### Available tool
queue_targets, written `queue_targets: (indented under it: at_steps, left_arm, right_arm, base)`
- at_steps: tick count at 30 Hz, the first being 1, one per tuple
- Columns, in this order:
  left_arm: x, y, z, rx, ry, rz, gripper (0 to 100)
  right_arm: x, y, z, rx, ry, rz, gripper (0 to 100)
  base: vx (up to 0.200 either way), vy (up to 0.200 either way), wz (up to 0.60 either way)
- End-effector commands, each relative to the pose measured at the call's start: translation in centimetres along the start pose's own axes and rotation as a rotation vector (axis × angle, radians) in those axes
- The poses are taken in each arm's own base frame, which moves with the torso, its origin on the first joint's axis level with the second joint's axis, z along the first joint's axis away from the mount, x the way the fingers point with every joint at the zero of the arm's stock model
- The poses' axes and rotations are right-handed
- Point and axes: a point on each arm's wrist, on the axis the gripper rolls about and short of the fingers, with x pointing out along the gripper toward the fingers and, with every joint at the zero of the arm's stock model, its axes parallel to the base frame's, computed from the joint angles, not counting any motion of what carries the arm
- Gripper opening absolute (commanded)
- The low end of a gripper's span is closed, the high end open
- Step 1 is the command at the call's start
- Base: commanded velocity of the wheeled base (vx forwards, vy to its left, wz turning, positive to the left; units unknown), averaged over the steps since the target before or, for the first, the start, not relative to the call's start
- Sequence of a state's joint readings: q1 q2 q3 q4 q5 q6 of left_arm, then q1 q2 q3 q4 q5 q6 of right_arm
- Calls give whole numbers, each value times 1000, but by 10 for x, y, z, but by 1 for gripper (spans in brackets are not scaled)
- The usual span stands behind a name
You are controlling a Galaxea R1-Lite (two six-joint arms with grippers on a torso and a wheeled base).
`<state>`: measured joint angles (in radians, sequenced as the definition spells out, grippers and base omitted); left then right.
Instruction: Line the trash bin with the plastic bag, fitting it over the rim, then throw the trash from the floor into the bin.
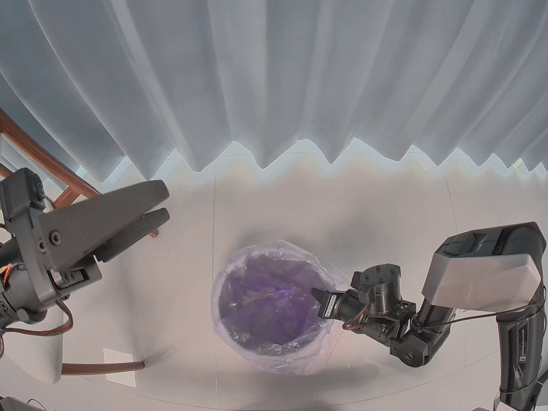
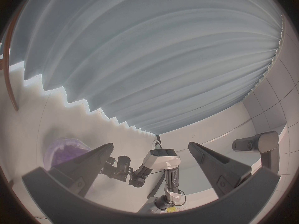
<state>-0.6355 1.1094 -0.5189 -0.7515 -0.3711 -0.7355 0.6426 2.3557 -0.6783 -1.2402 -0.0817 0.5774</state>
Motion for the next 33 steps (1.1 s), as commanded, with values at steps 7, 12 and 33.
queue_targets:
  at_steps: [7,12,33]
  left_arm:
    - [0,1,-2,-3,8,4,100]
    - [0,1,-2,-3,8,4,100]
    - [-5,-1,15,14,0,-69,100]
  right_arm:
    - [-2,-2,-4,43,17,-10,100]
    - [-3,-3,-4,52,20,-13,100]
    - [-87,19,52,131,-120,87,100]
  base:
    - [0,0,0]
    - [0,0,0]
    - [0,0,0]
